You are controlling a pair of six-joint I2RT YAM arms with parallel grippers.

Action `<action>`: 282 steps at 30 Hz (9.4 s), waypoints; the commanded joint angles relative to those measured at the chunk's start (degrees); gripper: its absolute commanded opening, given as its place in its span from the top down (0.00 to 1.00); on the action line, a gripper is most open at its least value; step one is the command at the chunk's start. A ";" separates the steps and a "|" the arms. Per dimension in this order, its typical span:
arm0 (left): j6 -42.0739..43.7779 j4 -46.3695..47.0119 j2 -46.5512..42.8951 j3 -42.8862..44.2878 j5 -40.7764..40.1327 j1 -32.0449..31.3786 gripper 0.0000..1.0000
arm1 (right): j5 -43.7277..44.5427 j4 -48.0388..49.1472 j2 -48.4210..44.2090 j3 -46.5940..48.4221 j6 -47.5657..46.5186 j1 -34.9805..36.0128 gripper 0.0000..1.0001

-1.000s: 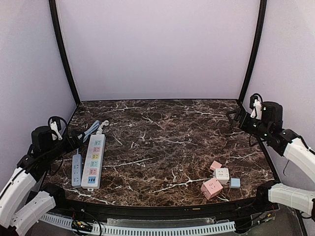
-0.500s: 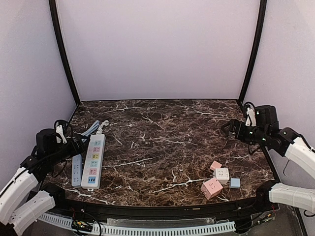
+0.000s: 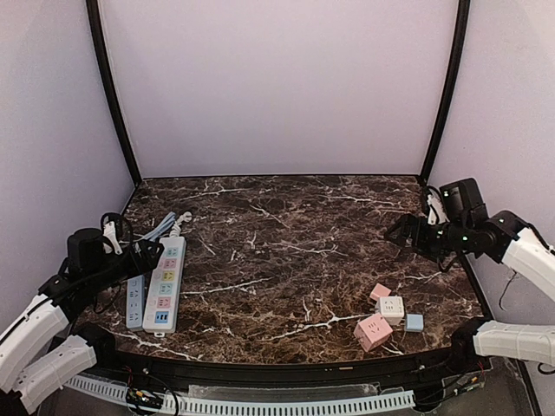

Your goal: Insert the plug

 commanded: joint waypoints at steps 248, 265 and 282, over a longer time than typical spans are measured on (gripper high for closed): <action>38.19 25.21 78.91 39.81 1.84 -48.59 0.07 | 27.25 26.84 -1.07 -4.65 -11.01 36.52 0.01; 40.93 28.53 81.19 40.47 3.09 -48.57 0.40 | 26.78 27.02 -0.56 -4.96 -11.64 36.52 0.01; 41.11 29.07 73.10 36.40 10.39 -48.48 0.61 | 17.46 33.39 -3.99 -7.82 -16.66 36.50 0.01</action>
